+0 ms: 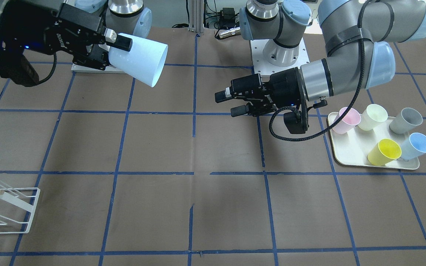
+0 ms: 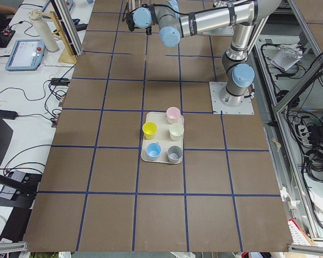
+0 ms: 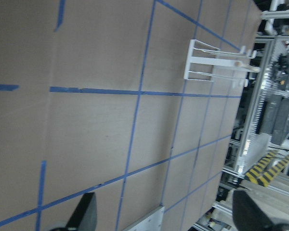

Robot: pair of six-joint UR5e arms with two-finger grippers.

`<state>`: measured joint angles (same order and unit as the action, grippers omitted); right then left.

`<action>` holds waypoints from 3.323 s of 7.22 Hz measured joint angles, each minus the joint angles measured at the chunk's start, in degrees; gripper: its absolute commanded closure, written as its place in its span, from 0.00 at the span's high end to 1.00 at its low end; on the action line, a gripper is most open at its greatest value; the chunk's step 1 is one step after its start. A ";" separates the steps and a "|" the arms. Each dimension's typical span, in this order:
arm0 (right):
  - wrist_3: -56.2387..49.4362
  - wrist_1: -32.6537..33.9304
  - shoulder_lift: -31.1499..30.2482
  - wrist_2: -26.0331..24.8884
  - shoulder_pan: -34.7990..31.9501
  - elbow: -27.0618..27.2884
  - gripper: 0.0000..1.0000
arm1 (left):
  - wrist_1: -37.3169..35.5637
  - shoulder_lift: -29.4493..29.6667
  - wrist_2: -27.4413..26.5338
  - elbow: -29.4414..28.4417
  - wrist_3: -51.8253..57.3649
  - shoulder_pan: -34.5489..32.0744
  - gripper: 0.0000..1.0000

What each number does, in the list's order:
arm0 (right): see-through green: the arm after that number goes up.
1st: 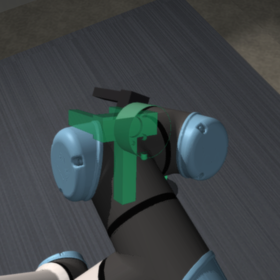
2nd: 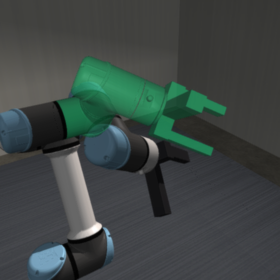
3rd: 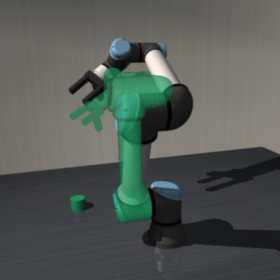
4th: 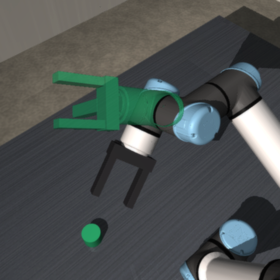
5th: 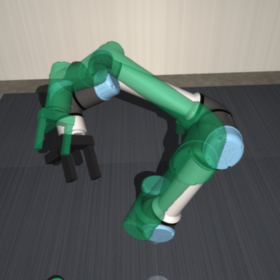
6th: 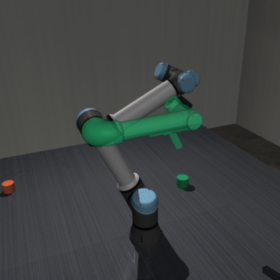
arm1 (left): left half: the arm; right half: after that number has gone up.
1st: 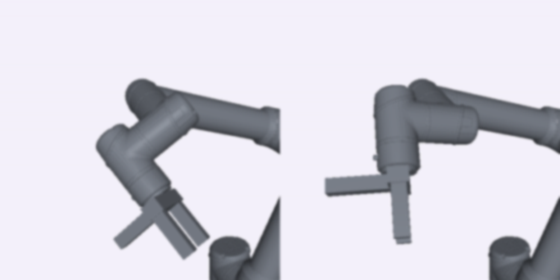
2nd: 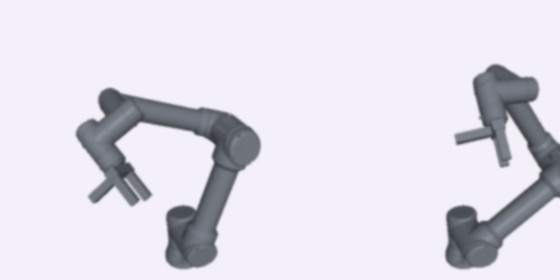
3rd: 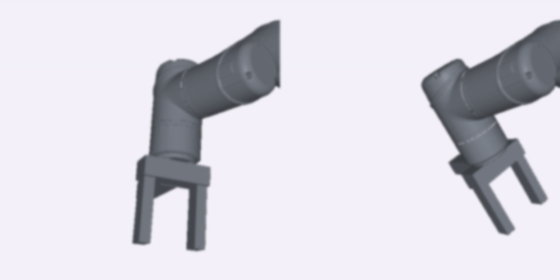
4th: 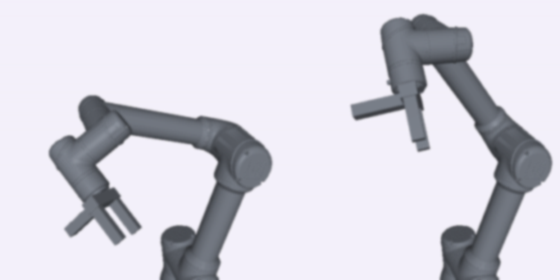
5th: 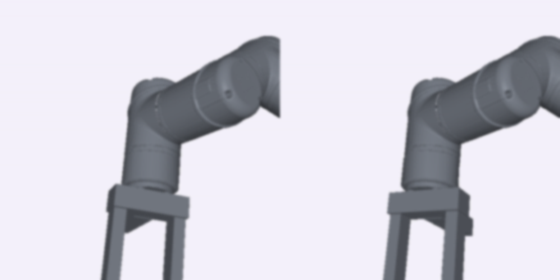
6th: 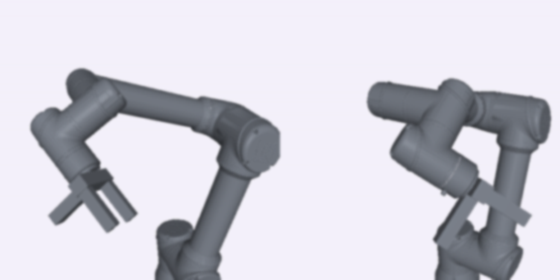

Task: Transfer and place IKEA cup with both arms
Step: 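Reach the left gripper toward the cup held by the right gripper, then close the left gripper on the cup rim while the right gripper holds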

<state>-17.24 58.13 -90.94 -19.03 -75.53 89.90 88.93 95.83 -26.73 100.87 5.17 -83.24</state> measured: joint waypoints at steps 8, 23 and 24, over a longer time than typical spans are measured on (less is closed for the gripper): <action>1.42 0.75 2.45 0.49 -4.31 0.05 0.26 | -0.89 -0.91 35.45 12.74 0.57 -4.70 1.00; 4.54 2.17 4.63 -0.12 -6.13 -0.87 1.00 | -3.48 -1.40 37.17 12.94 -0.53 -5.28 0.00; 6.67 3.25 4.81 -0.10 -5.74 -1.73 1.00 | -3.53 -1.47 35.84 12.84 -1.16 -4.52 0.00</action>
<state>-10.57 61.39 -86.13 -19.13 -81.27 88.18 85.40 94.36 9.12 113.70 4.01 -87.76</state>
